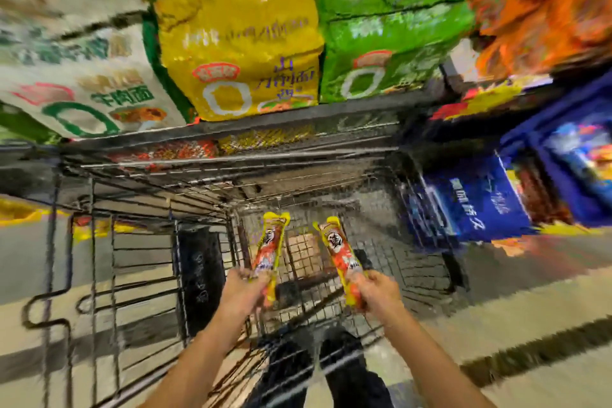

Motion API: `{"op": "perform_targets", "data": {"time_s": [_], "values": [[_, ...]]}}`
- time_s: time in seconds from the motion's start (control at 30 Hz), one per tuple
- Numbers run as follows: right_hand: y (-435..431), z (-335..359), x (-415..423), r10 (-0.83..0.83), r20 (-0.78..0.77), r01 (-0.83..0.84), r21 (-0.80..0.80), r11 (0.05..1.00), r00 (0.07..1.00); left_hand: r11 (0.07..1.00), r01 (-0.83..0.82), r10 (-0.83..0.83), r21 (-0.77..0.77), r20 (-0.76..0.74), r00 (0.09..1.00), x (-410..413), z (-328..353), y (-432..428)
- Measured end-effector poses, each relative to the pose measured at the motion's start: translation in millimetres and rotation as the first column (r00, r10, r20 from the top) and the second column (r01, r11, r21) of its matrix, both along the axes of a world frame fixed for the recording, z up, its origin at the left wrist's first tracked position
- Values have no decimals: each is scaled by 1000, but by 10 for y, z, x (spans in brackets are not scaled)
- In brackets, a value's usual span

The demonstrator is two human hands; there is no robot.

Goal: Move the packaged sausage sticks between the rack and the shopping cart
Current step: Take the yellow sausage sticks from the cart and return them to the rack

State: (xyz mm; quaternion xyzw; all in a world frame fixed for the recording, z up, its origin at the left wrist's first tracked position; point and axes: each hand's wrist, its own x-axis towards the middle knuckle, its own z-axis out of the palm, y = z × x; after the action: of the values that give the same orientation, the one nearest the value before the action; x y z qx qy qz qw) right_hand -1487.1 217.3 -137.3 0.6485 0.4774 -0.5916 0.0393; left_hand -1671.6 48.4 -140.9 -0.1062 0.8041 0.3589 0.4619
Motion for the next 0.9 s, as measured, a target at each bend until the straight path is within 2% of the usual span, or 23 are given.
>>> {"op": "perform_targets", "data": {"time_s": [0.1, 0.2, 0.3, 0.37, 0.43, 0.5, 0.63, 0.8, 0.9], "values": [[40, 529, 393, -79, -66, 80, 3, 997, 995, 992, 75, -70, 100, -49, 996, 276, 590, 144], [104, 970, 859, -173, -89, 178, 49, 983, 981, 986, 125, -117, 114, -68, 991, 626, 897, 388], [152, 1293, 1419, -299, -136, 309, 61, 949, 945, 944, 294, -272, 148, -155, 950, 1043, 1181, 737], [147, 1433, 1863, -396, -129, 408, 92, 908, 909, 898, 403, -376, 177, -172, 911, 1333, 1253, 1001], [107, 1536, 2350, -491, -119, 503, 113, 857, 863, 833, 525, -495, 174, -188, 848, 1591, 959, 1213], [69, 1609, 2852, -594, -146, 610, 107, 785, 791, 752, 642, -614, 149, -196, 765, 1975, 1013, 1507], [85, 1703, 3819, -798, -169, 814, 49, 579, 578, 620, 751, -732, 227, -178, 657, 3038, 1607, 2189], [219, 1684, 5075, -922, -160, 936, 44, 350, 352, 454, 855, -859, 252, -131, 495, 4400, 1768, 2809], [362, 1660, 5626, -956, -154, 968, 26, 248, 249, 388, 878, -890, 279, -133, 435, 5002, 1909, 3000]]}}
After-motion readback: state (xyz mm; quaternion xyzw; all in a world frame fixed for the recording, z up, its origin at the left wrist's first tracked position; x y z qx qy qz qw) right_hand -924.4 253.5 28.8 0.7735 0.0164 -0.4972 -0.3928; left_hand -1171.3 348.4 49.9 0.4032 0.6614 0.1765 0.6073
